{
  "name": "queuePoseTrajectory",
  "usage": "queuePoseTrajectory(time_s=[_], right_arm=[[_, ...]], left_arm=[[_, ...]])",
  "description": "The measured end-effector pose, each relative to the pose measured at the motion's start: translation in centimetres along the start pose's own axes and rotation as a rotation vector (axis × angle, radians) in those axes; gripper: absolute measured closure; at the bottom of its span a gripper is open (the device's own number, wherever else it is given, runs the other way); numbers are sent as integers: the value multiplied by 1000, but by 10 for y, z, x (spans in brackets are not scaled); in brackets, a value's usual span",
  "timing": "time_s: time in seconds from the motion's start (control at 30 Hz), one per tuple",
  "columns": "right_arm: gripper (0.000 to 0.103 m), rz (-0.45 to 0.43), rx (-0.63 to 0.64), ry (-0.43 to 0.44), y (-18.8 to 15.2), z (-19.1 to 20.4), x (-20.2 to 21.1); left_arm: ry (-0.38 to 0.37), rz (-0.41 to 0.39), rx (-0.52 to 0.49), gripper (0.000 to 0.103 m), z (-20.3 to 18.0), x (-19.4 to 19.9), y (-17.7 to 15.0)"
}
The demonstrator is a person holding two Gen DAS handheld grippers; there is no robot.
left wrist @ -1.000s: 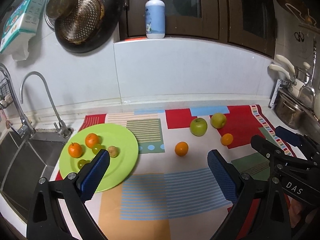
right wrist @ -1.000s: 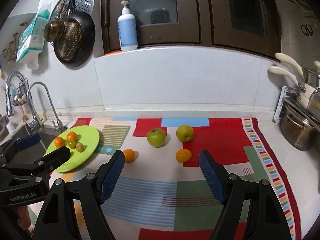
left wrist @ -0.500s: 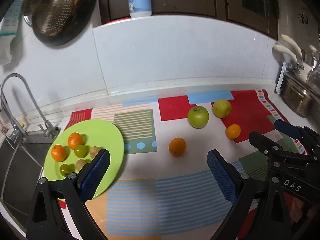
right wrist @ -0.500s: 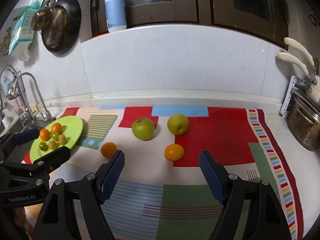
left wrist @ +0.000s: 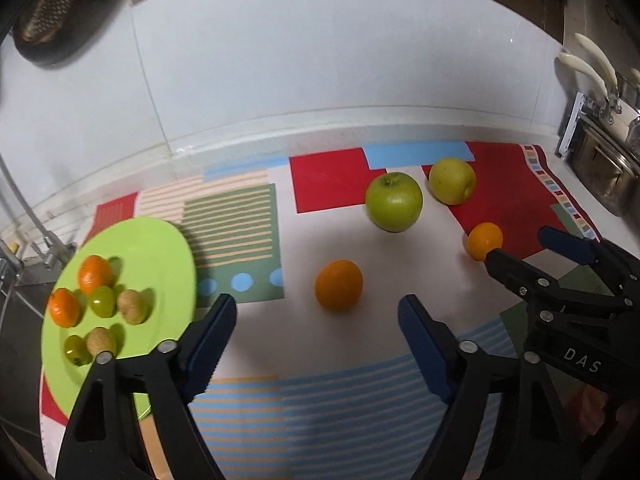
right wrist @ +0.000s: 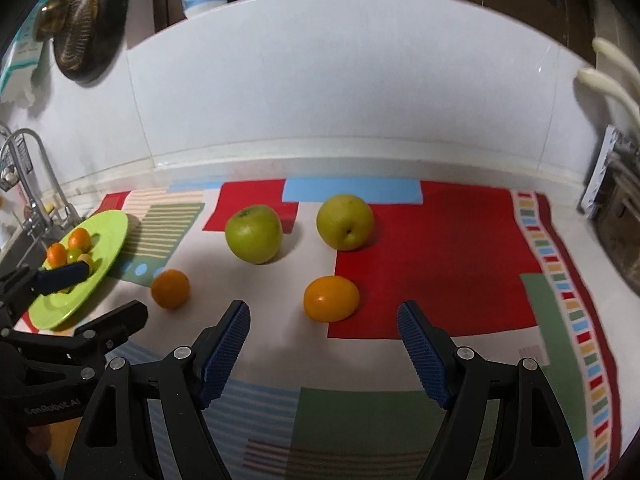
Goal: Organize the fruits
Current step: 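Grasp an orange with the left gripper while the right gripper grasps another orange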
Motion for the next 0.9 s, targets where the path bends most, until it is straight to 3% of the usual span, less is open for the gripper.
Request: queuePoseTrajectory(time_s=[0.13, 0.47, 0.6, 0.63, 0.9], right_arm=[[31, 31, -20, 20, -2, -4, -17], [47, 98, -57, 65, -4, -8, -44], [58, 104, -64, 73, -2, -6, -48], [64, 108, -62, 65, -2, -7, -49], [64, 87, -45, 62, 1, 0, -39]], left_arm=[[-13, 7, -8, 31, -6, -13, 5], [-72, 73, 25, 60, -15, -41, 2], [-80, 87, 37, 71, -15, -46, 1], [-82, 88, 39, 71, -15, -46, 1], [-81, 63, 16, 71, -16, -38, 1]])
Point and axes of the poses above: each gripper's, at about its wrist camera, not at the fingertips, and x roughly against the way its jaws point, z to its left, y to its top, the point moved 10 cm from there along -x, roughly the way its jaws point, and after that the axes turned 6 degrees about x, right-handed, at the moved point
